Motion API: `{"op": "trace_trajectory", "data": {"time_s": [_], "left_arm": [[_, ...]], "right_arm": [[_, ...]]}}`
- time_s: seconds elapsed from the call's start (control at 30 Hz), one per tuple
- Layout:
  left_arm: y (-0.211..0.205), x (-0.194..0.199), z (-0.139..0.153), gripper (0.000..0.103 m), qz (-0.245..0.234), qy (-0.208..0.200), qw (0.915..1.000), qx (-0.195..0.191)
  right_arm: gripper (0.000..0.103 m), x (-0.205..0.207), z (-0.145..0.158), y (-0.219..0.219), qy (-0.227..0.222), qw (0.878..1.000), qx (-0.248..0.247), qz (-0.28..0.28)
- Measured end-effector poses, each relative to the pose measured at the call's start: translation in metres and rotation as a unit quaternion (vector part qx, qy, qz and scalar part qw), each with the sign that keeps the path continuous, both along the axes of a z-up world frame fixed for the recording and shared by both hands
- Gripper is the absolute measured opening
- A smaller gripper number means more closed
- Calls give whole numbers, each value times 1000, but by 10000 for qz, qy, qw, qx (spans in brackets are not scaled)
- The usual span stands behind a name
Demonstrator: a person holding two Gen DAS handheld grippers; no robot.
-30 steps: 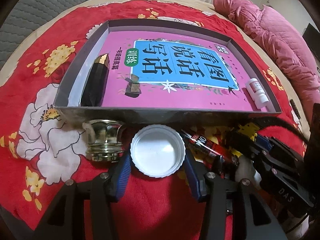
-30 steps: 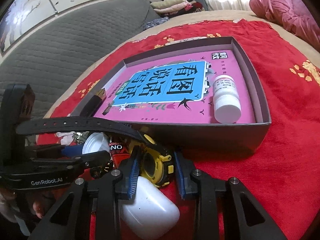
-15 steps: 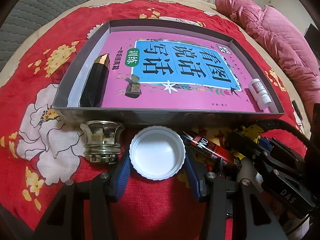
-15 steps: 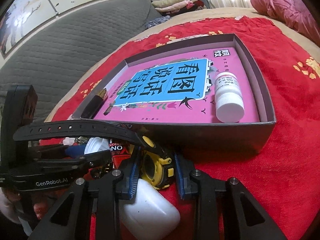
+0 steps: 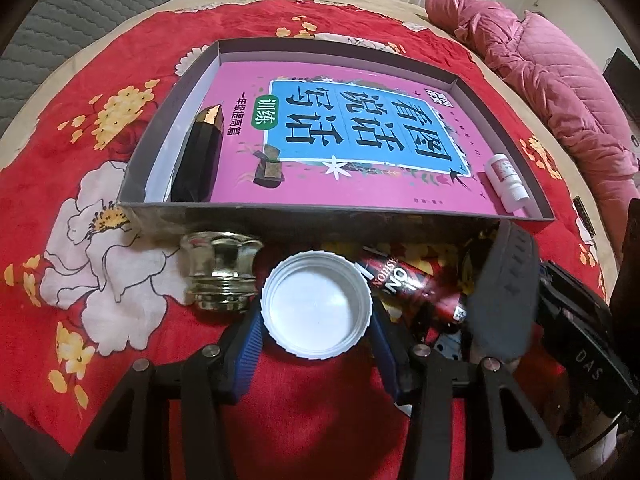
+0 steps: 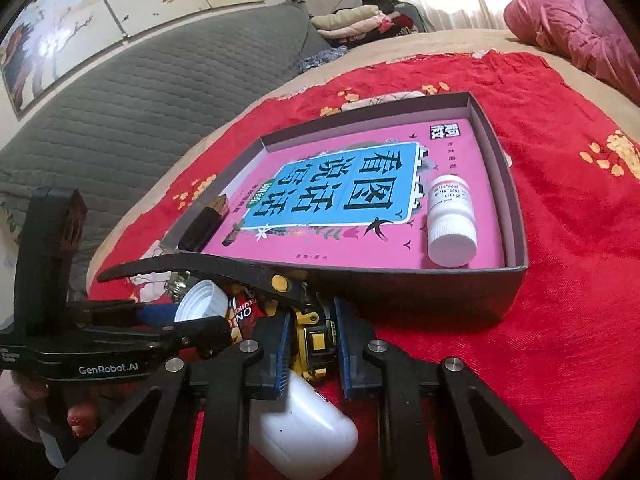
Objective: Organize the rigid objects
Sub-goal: 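Grasp the white bottle cap with the left tool while the right tool grasps the black-strap watch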
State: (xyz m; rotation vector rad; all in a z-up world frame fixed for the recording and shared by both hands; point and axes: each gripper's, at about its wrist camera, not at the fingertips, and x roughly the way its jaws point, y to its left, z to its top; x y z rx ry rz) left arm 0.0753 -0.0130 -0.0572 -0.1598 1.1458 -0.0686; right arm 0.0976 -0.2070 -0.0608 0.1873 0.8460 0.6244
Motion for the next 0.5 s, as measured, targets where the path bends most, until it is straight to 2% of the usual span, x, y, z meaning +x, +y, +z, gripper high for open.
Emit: {"op": "trace_trajectory", "data": {"time_s": [0.5], "left_arm": [[1, -12, 12, 50, -131, -52, 9998, -109]], "right_arm": [[19, -18, 27, -3, -677, 9974, -242, -29]]}}
